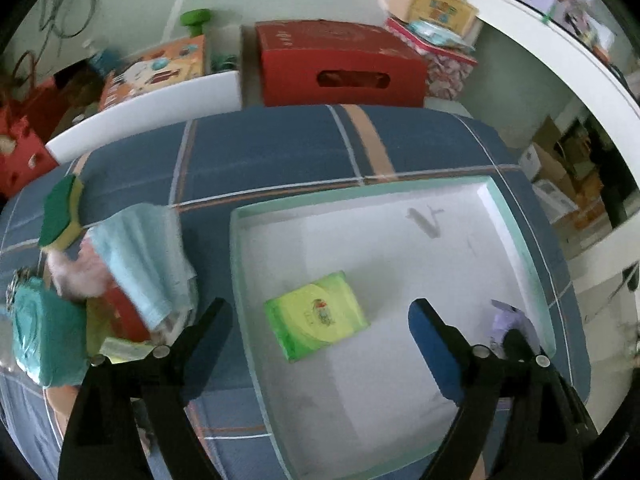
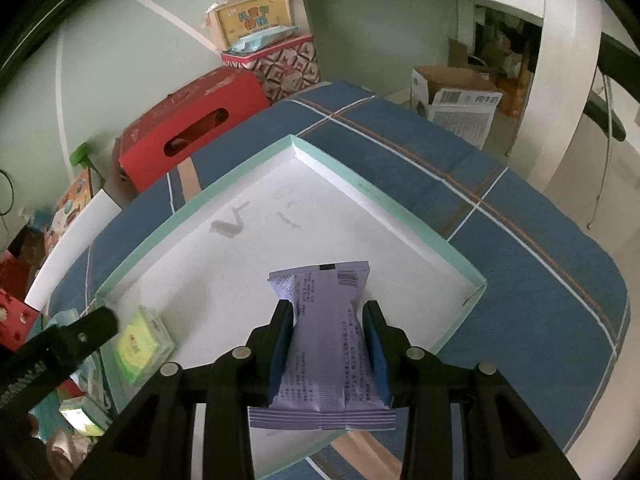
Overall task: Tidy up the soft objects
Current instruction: 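Carry both items to the white tray and release them inside, then move both tools back toward the pile of objects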
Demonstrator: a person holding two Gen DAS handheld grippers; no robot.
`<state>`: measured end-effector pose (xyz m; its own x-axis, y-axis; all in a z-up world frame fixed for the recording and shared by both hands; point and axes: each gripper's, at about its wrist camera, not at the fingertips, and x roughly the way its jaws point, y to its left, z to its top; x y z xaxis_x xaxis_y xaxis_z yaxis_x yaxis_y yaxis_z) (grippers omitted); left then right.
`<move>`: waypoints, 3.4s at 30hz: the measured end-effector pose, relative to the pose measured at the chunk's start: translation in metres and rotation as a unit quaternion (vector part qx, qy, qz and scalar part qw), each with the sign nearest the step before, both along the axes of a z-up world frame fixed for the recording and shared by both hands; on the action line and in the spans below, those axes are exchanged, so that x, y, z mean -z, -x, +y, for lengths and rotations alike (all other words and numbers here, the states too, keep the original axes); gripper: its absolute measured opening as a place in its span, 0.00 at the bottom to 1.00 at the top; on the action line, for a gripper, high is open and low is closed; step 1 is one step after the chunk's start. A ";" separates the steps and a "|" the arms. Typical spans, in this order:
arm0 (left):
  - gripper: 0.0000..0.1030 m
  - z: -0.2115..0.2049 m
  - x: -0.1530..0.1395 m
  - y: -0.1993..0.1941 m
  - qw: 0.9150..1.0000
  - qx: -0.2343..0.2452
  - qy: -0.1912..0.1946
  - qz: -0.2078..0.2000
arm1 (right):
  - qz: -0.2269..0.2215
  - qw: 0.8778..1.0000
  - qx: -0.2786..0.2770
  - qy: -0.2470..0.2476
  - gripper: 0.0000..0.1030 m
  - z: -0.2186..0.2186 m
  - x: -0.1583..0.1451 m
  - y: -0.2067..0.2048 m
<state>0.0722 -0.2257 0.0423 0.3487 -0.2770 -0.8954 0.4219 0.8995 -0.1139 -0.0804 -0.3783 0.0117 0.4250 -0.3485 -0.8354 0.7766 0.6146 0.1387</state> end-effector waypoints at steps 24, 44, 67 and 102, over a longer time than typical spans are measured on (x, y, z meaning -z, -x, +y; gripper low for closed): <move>0.91 0.232 -0.005 0.026 0.974 -0.222 0.029 -0.029 | 0.011 0.989 -0.128 0.076 0.94 0.077 -0.020 -0.049; 0.91 0.283 -0.010 0.020 0.961 -0.259 0.093 -0.011 | -0.003 0.980 -0.122 0.157 0.94 0.138 -0.029 -0.047; 0.91 0.361 -0.005 0.016 0.926 -0.356 0.129 -0.007 | -0.061 0.961 -0.251 0.095 0.94 0.210 -0.037 -0.071; 0.91 0.383 0.031 0.013 0.917 -0.389 0.068 0.050 | 0.018 0.916 -0.394 0.080 1.00 0.296 0.015 -0.096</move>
<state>0.0588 0.1578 0.0118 0.4051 -0.0898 -0.9098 -0.3614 0.8984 -0.2496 0.0154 -0.0820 -0.0034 0.5707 -0.0648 -0.8186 0.0862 0.9961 -0.0188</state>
